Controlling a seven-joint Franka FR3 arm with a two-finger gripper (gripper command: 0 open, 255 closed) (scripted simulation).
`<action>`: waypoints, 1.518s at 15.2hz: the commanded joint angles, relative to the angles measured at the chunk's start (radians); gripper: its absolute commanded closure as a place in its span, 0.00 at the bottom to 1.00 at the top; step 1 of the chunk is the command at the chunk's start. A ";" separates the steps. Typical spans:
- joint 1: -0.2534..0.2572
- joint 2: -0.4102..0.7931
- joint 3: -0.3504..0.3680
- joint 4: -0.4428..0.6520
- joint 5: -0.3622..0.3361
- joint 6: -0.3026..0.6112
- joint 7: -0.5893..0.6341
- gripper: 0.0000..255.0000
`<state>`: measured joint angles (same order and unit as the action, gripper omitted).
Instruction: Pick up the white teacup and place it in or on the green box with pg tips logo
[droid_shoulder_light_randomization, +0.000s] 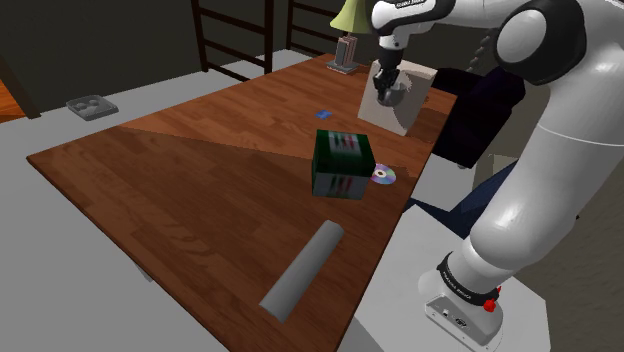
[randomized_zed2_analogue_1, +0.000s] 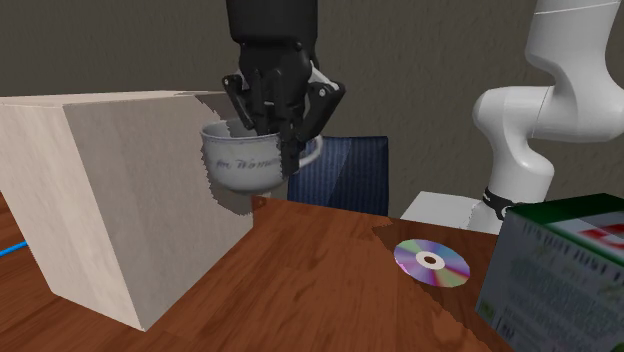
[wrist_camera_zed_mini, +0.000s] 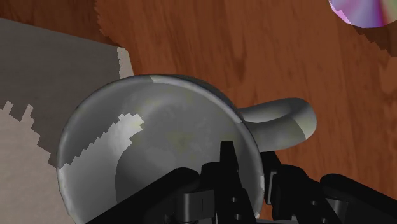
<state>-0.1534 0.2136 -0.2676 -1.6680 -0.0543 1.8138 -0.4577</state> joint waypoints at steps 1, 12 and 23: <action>-0.001 -0.004 -0.001 0.021 -0.001 -0.025 -0.003 1.00; -0.003 -0.003 -0.003 0.171 0.001 -0.173 -0.015 1.00; 0.112 -0.243 0.081 -0.092 -0.047 -0.163 0.187 1.00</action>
<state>-0.0523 -0.0148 -0.1978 -1.7427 -0.1002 1.6499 -0.2952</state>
